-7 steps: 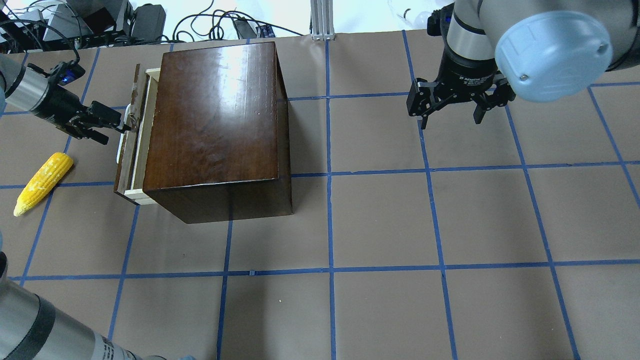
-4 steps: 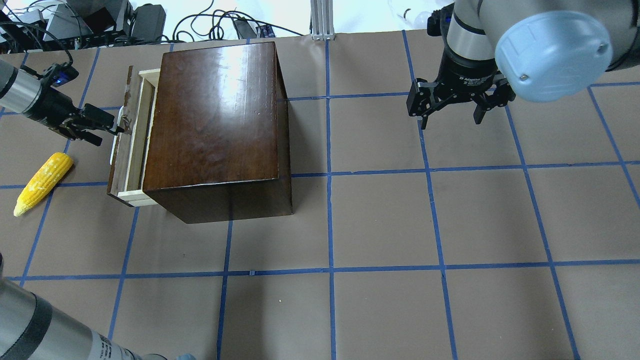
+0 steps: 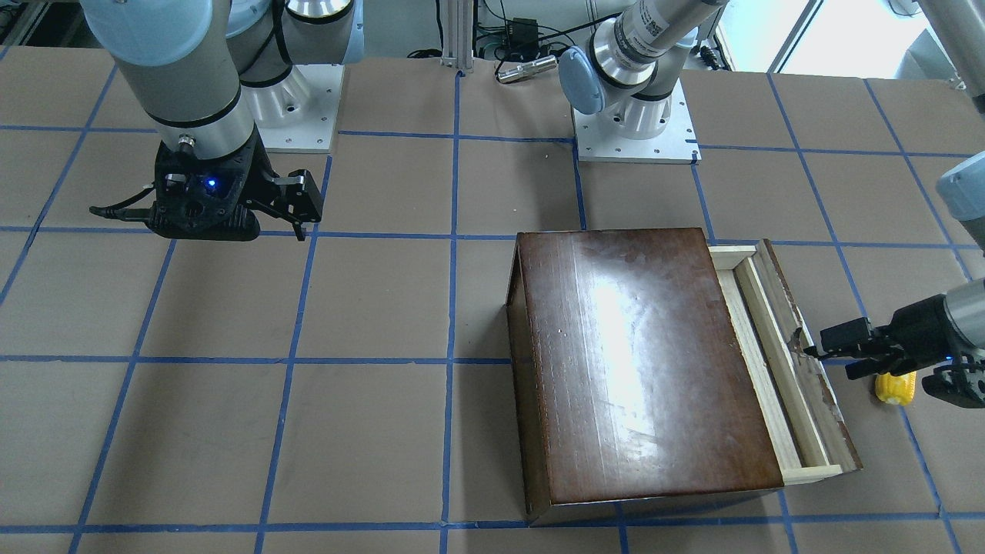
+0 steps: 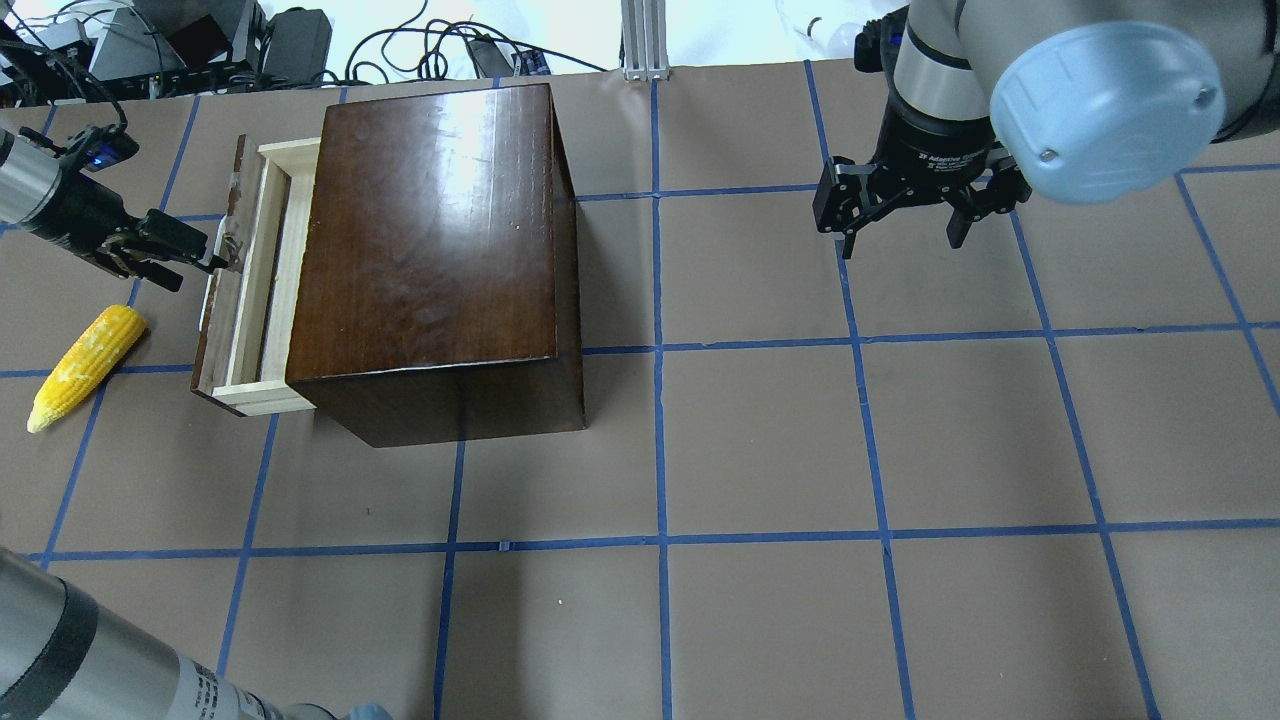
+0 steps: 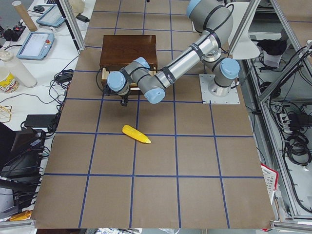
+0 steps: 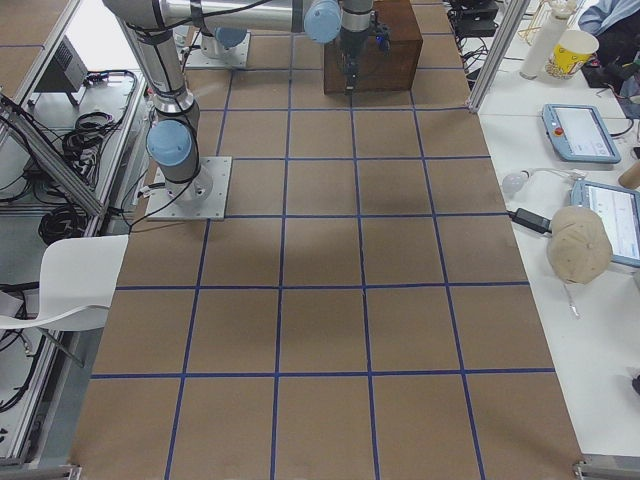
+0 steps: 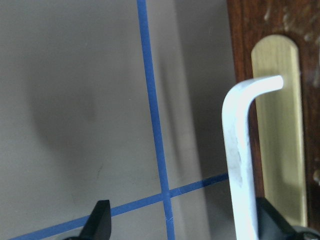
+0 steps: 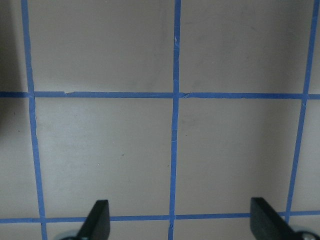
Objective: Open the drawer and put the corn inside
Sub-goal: 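Pull the drawer handle away from the cabinet with the left gripper, then release the handle and move the left gripper to the yellow corn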
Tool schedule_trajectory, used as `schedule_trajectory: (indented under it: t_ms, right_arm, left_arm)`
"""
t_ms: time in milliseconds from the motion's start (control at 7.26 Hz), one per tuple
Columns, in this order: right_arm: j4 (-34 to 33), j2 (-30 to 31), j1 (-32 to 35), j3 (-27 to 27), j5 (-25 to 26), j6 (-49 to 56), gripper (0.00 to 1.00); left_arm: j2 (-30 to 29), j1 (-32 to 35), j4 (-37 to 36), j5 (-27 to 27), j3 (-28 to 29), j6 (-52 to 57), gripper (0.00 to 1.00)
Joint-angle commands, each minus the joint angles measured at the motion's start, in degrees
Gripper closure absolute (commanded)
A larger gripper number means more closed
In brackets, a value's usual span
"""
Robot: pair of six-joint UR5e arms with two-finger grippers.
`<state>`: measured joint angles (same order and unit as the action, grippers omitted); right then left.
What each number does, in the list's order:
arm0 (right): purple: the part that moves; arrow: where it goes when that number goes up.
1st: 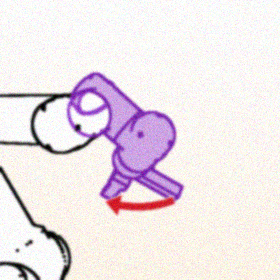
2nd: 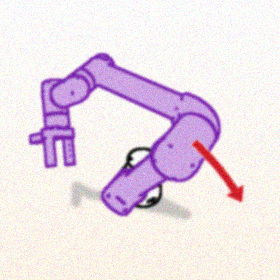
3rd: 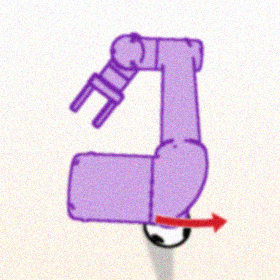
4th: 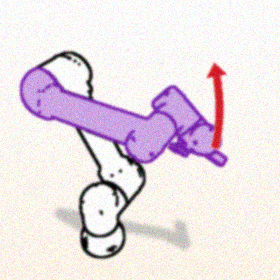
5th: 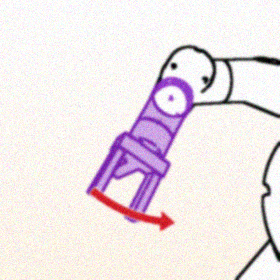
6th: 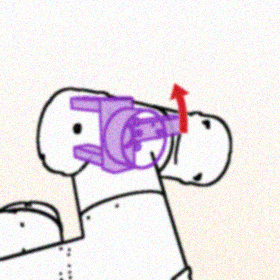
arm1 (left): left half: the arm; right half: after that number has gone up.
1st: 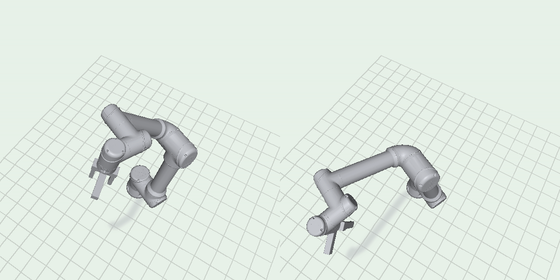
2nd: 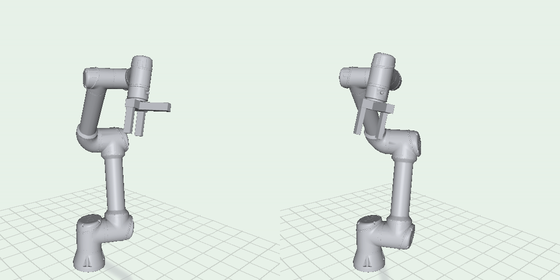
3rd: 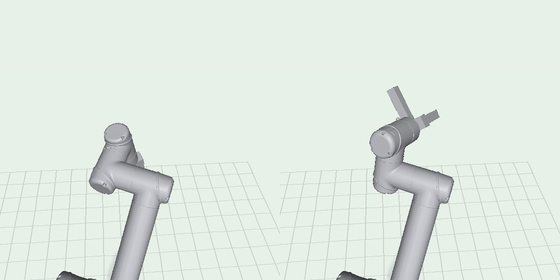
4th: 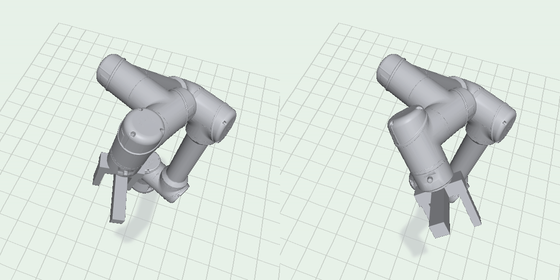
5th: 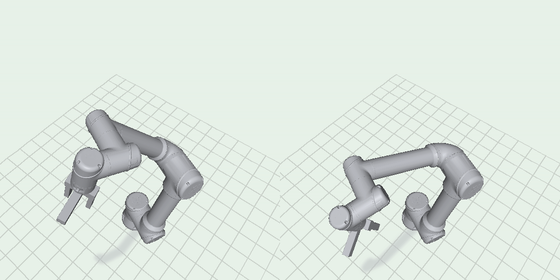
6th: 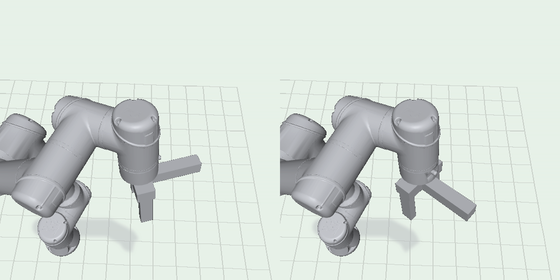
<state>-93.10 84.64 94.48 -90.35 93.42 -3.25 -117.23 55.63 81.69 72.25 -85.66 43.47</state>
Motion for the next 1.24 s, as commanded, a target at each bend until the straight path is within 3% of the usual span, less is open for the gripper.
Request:
schedule_trajectory:
  t_ms: [0,688,1101]
  right_arm:
    - [-0.1,0.0,0.0,0.0,0.0,0.0,0.0]
    - [0.0,0.0,0.0,0.0,-0.1,0.0,0.0]
    - [0.0,0.0,0.0,0.0,0.0,0.0,0.0]
  left_arm:
    - [-0.3,-1.1,0.2,0.4,0.5,1.7,0.0]
    - [-0.2,-1.4,0.6,3.3,1.9,4.3,0.0]
    - [1.5,-5.2,1.4,12.3,6.2,5.5,0.0]
